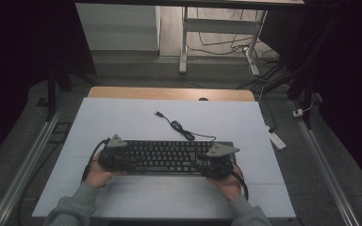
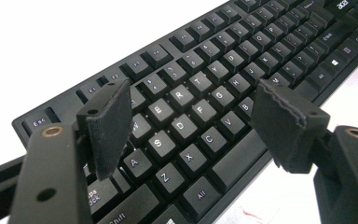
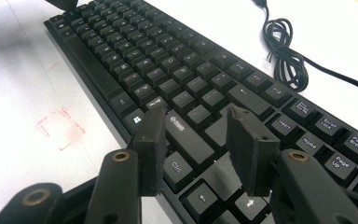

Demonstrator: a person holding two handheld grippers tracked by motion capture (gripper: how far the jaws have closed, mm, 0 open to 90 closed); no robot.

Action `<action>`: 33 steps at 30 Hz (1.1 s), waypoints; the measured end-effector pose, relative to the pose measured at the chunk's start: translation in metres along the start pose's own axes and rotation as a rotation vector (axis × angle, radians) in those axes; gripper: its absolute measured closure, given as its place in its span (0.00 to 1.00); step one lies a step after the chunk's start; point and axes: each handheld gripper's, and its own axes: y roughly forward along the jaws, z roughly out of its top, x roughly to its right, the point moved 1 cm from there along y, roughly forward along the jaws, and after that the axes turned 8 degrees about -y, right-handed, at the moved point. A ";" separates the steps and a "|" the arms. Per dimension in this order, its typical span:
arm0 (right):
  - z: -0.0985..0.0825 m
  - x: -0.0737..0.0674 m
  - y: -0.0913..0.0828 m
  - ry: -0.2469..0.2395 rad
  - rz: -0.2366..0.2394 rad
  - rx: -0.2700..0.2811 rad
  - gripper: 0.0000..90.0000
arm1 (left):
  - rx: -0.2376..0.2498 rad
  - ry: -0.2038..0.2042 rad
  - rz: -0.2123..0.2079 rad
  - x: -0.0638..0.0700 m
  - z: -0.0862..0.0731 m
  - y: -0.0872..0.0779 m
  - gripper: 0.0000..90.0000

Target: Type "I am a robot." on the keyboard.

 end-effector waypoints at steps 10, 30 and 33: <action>0.000 0.001 -0.001 0.000 0.003 0.003 0.64 | 0.000 0.024 -0.021 0.008 0.004 0.007 0.44; -0.001 0.002 -0.001 -0.002 -0.008 -0.006 0.64 | -0.051 0.112 -0.068 0.025 0.005 0.025 0.95; -0.002 0.003 -0.001 0.001 -0.010 -0.005 0.64 | -0.060 0.122 -0.069 0.026 0.005 0.027 0.99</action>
